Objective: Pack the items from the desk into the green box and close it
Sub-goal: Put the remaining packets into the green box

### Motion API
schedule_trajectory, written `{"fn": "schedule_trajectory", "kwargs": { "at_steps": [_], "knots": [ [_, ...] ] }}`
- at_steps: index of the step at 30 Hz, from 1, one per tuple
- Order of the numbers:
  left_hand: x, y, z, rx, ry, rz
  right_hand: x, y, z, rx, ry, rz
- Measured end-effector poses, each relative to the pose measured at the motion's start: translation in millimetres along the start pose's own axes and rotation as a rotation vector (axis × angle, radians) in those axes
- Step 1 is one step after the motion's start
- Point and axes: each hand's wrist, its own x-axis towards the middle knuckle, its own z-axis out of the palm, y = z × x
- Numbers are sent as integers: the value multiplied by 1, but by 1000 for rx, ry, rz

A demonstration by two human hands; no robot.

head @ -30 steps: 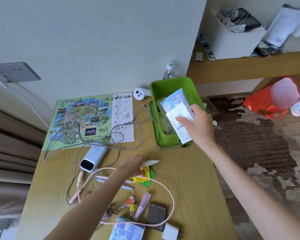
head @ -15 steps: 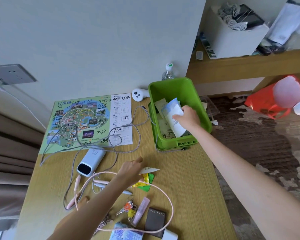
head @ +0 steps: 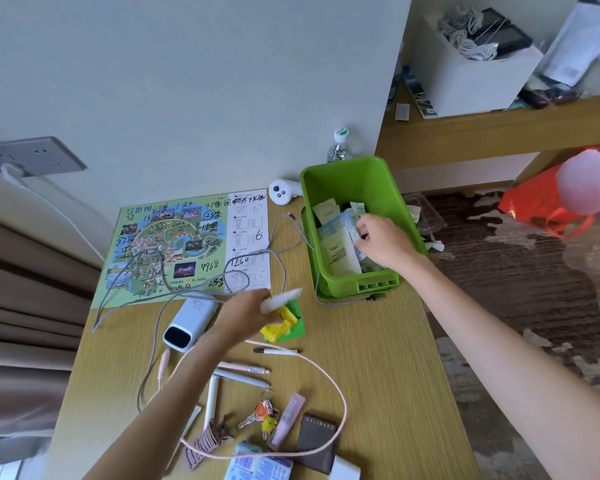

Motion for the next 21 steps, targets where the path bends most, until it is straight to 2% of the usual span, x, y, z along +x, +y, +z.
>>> {"fn": "schedule_trajectory", "kwargs": {
  "at_steps": [3,6,8,13,15,21],
  "knots": [
    [1,4,-30,-235,134,-58,-8,2,-14,-14,277,-138],
    [6,18,-56,-446,280,-87,-14,14,-26,-97,476,-166],
    [11,35,-71,-582,324,-98,-16,24,-28,-114,511,-127],
    [39,95,-86,-809,333,-48,-19,48,-14,34,397,7],
    [58,120,-85,-804,298,-36,-21,56,-8,157,384,1],
    [115,175,-57,-382,123,48,-19,63,5,245,442,-16]
  ]
}}
